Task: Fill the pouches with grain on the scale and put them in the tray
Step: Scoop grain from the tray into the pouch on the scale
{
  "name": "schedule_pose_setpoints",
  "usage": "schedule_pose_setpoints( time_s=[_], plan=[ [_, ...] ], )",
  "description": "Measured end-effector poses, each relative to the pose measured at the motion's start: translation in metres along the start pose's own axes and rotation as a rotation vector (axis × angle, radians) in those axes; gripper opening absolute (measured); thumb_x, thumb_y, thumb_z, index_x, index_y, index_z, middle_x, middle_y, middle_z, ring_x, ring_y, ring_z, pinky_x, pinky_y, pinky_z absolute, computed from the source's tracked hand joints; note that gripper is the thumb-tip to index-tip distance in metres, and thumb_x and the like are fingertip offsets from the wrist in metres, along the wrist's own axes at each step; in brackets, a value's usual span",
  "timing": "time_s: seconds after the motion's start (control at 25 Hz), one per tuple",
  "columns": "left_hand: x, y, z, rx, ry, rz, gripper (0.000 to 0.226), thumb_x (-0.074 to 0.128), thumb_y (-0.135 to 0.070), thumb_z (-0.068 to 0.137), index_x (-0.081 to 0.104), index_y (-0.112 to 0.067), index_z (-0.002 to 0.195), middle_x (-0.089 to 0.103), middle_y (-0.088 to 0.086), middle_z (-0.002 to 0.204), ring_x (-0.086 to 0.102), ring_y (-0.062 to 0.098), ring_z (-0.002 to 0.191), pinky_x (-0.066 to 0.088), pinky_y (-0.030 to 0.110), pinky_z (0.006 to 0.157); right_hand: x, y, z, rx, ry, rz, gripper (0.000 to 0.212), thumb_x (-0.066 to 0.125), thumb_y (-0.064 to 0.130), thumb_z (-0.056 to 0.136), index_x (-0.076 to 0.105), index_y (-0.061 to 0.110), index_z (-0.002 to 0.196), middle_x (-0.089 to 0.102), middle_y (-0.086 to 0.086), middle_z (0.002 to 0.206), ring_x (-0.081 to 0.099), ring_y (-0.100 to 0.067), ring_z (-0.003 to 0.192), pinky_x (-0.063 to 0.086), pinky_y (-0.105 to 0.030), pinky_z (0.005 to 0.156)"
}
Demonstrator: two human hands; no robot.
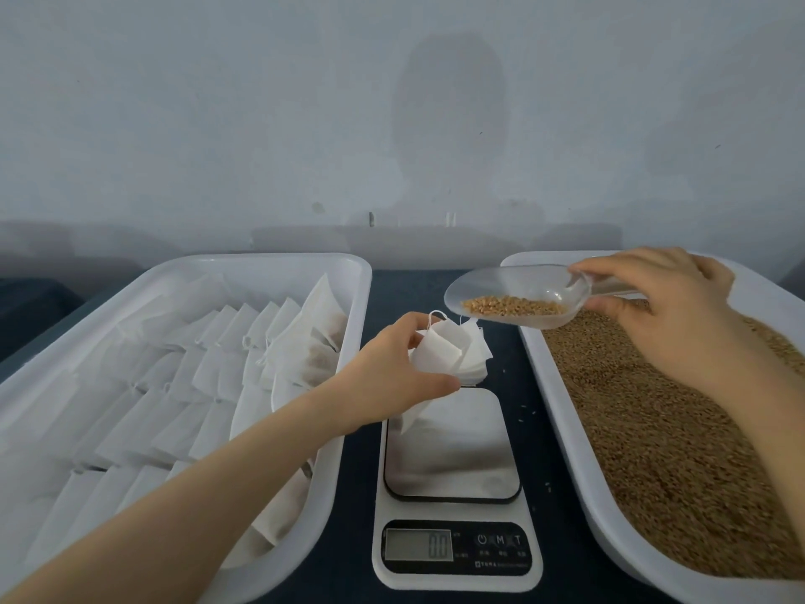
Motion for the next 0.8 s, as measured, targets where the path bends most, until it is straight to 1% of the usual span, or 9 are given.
schedule_pose_setpoints(
  time_s=[0.08, 0.12, 0.24, 0.28, 0.4, 0.52, 0.64, 0.72, 0.8],
  plan=[
    [0.000, 0.000, 0.000, -0.002, -0.007, 0.010, 0.060, 0.076, -0.028, 0.078, 0.038, -0.037, 0.123, 0.054, -0.009, 0.121, 0.056, 0.010, 0.107, 0.047, 0.018, 0.084, 0.001, 0.002, 0.000, -0.026, 0.011, -0.023, 0.037, 0.060, 0.034, 0.083, 0.059, 0.039, 0.120, 0.050, 0.023, 0.112, 0.036, -0.015, 0.124, 0.009, -0.025, 0.096],
    [0.000, 0.001, 0.001, -0.001, -0.007, 0.023, 0.061, 0.077, -0.029, 0.077, 0.039, -0.037, 0.123, 0.054, -0.008, 0.121, 0.056, 0.011, 0.106, 0.048, 0.019, 0.084, 0.002, 0.003, 0.000, -0.036, 0.016, -0.040, 0.036, 0.060, 0.034, 0.084, 0.059, 0.039, 0.119, 0.051, 0.023, 0.112, 0.035, -0.014, 0.124, 0.009, -0.026, 0.098],
    [0.000, 0.000, 0.001, 0.010, -0.018, 0.073, 0.060, 0.080, -0.034, 0.073, 0.039, -0.039, 0.117, 0.051, -0.006, 0.120, 0.056, 0.010, 0.100, 0.046, 0.014, 0.078, 0.003, 0.008, -0.002, -0.081, 0.003, -0.070, 0.032, 0.062, 0.028, 0.084, 0.063, 0.038, 0.115, 0.053, 0.021, 0.109, 0.034, -0.013, 0.120, 0.008, -0.026, 0.097],
    [0.000, 0.000, 0.002, 0.010, -0.023, 0.094, 0.061, 0.080, -0.037, 0.071, 0.039, -0.039, 0.116, 0.051, -0.006, 0.119, 0.055, 0.010, 0.099, 0.046, 0.015, 0.078, 0.002, 0.010, -0.003, -0.099, -0.004, -0.076, 0.030, 0.062, 0.027, 0.084, 0.065, 0.036, 0.113, 0.055, 0.019, 0.108, 0.035, -0.013, 0.119, 0.008, -0.027, 0.096],
    [0.000, 0.001, 0.002, 0.004, -0.035, 0.132, 0.062, 0.081, -0.042, 0.069, 0.039, -0.038, 0.114, 0.051, -0.007, 0.117, 0.055, 0.009, 0.096, 0.046, 0.018, 0.077, 0.003, 0.017, -0.006, -0.136, -0.004, -0.111, 0.028, 0.060, 0.028, 0.083, 0.068, 0.033, 0.109, 0.060, 0.012, 0.111, 0.037, -0.018, 0.119, 0.010, -0.036, 0.102],
    [0.002, -0.001, 0.003, 0.016, -0.034, 0.192, 0.061, 0.081, -0.043, 0.068, 0.038, -0.038, 0.111, 0.047, -0.010, 0.114, 0.050, 0.005, 0.091, 0.039, 0.010, 0.069, 0.005, 0.026, -0.007, -0.171, -0.012, -0.153, 0.028, 0.065, 0.024, 0.082, 0.070, 0.028, 0.108, 0.063, 0.007, 0.111, 0.041, -0.026, 0.119, 0.010, -0.045, 0.104],
    [0.005, 0.000, 0.003, 0.021, -0.015, 0.236, 0.063, 0.081, -0.044, 0.069, 0.038, -0.036, 0.114, 0.046, -0.014, 0.109, 0.049, 0.004, 0.087, 0.035, 0.010, 0.063, 0.006, 0.038, -0.009, -0.228, -0.029, -0.200, 0.028, 0.068, 0.018, 0.080, 0.071, 0.025, 0.107, 0.064, 0.003, 0.110, 0.045, -0.032, 0.117, 0.013, -0.055, 0.103],
    [0.006, -0.001, 0.003, 0.027, -0.005, 0.247, 0.061, 0.080, -0.045, 0.069, 0.036, -0.037, 0.110, 0.046, -0.020, 0.101, 0.049, 0.001, 0.085, 0.034, 0.011, 0.060, 0.004, 0.045, -0.010, -0.269, -0.045, -0.230, 0.029, 0.070, 0.016, 0.078, 0.071, 0.023, 0.106, 0.065, 0.001, 0.108, 0.047, -0.035, 0.114, 0.015, -0.058, 0.102],
    [0.006, -0.001, 0.003, 0.032, -0.007, 0.256, 0.057, 0.079, -0.046, 0.070, 0.036, -0.038, 0.106, 0.047, -0.022, 0.093, 0.050, -0.001, 0.081, 0.035, 0.011, 0.057, 0.003, 0.051, -0.012, -0.299, -0.053, -0.250, 0.030, 0.071, 0.017, 0.077, 0.071, 0.024, 0.106, 0.065, 0.001, 0.106, 0.048, -0.036, 0.112, 0.015, -0.059, 0.101]
  ],
)
Point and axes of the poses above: each hand's wrist, its own z-axis towards the middle knuckle, its own x-axis out of the palm, y = z × x, the point moved 10 cm from there along z, towards the middle knuckle
